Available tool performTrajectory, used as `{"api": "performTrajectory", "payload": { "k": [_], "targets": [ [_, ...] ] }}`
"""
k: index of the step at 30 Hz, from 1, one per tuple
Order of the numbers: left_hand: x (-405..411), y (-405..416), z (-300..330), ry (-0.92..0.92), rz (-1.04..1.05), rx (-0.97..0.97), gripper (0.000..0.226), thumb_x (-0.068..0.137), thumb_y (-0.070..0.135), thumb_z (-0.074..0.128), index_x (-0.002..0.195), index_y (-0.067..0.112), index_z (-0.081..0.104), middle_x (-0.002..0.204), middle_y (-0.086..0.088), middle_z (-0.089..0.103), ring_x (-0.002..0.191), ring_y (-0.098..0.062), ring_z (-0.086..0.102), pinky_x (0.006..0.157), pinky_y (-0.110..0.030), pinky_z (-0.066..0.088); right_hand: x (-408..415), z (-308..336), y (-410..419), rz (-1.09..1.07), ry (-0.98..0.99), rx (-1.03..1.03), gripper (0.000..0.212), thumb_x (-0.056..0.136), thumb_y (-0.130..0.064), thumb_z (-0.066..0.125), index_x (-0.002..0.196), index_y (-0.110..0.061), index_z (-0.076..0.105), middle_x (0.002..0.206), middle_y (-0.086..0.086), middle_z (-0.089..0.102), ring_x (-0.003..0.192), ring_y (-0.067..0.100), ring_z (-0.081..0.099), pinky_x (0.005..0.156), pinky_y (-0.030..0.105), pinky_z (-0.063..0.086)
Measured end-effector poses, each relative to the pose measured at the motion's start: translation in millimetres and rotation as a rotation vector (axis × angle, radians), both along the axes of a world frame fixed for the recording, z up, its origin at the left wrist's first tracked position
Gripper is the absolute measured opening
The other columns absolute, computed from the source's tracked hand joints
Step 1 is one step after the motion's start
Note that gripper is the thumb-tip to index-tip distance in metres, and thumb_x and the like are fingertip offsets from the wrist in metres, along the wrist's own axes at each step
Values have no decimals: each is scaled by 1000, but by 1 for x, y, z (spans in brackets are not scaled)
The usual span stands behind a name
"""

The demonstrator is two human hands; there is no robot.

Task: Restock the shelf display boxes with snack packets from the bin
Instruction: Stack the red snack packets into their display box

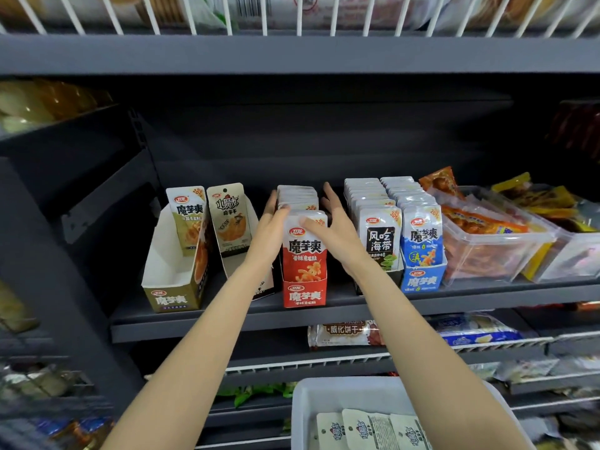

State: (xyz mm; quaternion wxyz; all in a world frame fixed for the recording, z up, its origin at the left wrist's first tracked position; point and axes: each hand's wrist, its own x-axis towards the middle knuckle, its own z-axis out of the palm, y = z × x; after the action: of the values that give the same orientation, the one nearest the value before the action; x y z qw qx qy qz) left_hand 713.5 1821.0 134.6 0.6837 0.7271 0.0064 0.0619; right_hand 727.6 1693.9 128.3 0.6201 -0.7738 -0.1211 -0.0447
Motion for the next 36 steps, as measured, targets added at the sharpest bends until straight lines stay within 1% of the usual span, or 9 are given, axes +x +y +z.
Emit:
{"api": "performTrajectory", "payload": {
  "k": [3, 8, 13, 21, 23, 25, 31, 33, 36],
  "targets": [
    [-14, 3, -11, 19, 25, -66, 48, 101, 30, 37, 148, 29, 26, 137, 9, 43, 100, 0, 48, 72, -14, 42, -16, -11, 1, -110, -59, -35, 74, 90, -27, 62, 150, -18, 19, 147, 0, 40, 129, 12, 42, 105, 37, 42],
    [-33, -1, -21, 42, -9, -48, 43, 101, 28, 36, 144, 29, 34, 135, 5, 50, 100, 0, 54, 78, -20, 47, -38, -23, 6, -122, -65, -141, 39, 96, -24, 50, 135, -18, 45, 127, 2, 57, 115, 15, 54, 93, 28, 47],
    [-45, -12, -23, -28, -4, 2, 40, 100, 22, 41, 136, 40, 37, 112, 20, 53, 94, 5, 54, 74, -16, 45, -41, -29, 9, -168, -129, -142, 42, 97, -15, 48, 139, -13, 41, 128, 1, 57, 115, 9, 52, 74, -5, 35],
    [-44, -10, -21, -154, 5, 13, 59, 94, 6, 51, 143, 31, 28, 133, 13, 49, 112, 3, 53, 84, -14, 49, -33, -27, 9, -242, -266, -257, 64, 90, -8, 59, 146, -14, 30, 148, 2, 36, 136, 11, 33, 91, -7, 21],
    [-41, -8, -23, -129, 47, 62, 73, 91, 8, 57, 148, 29, 16, 152, 3, 29, 133, -10, 38, 104, -33, 42, -33, -27, 7, -225, -202, -245, 76, 88, -13, 64, 149, -14, 20, 154, 4, 23, 140, 14, 25, 102, 2, 20],
    [-38, -5, -25, -175, 90, 116, 79, 90, 9, 60, 150, 28, 11, 157, 2, 16, 142, -14, 21, 114, -43, 30, -35, -27, 4, -200, -197, -186, 85, 85, -20, 68, 150, -18, 14, 154, 3, 18, 141, 16, 26, 113, 27, 29],
    [-24, 16, -16, -368, 87, 441, 48, 94, 14, 51, 139, 26, 41, 149, 9, 31, 133, 0, 23, 114, -36, 25, -35, -17, -8, -66, -169, -198, 85, 85, -36, 65, 151, -21, 14, 150, 1, 32, 135, 14, 35, 108, 43, 38],
    [-20, 22, -10, -390, 39, 592, 44, 97, 11, 42, 139, 24, 43, 148, 11, 34, 129, 5, 22, 111, -25, 20, -35, -15, -10, -36, -157, -228, 79, 88, -39, 61, 150, -20, 16, 146, -1, 39, 132, 11, 38, 108, 38, 38],
    [-13, 33, 0, -348, -21, 718, 44, 98, 7, 34, 139, 20, 45, 147, 5, 38, 135, -6, 29, 111, -23, 20, -36, -5, -16, -2, -106, -166, 50, 98, -37, 44, 143, -21, 33, 119, -14, 54, 106, -10, 50, 88, 4, 38]
  ]
}}
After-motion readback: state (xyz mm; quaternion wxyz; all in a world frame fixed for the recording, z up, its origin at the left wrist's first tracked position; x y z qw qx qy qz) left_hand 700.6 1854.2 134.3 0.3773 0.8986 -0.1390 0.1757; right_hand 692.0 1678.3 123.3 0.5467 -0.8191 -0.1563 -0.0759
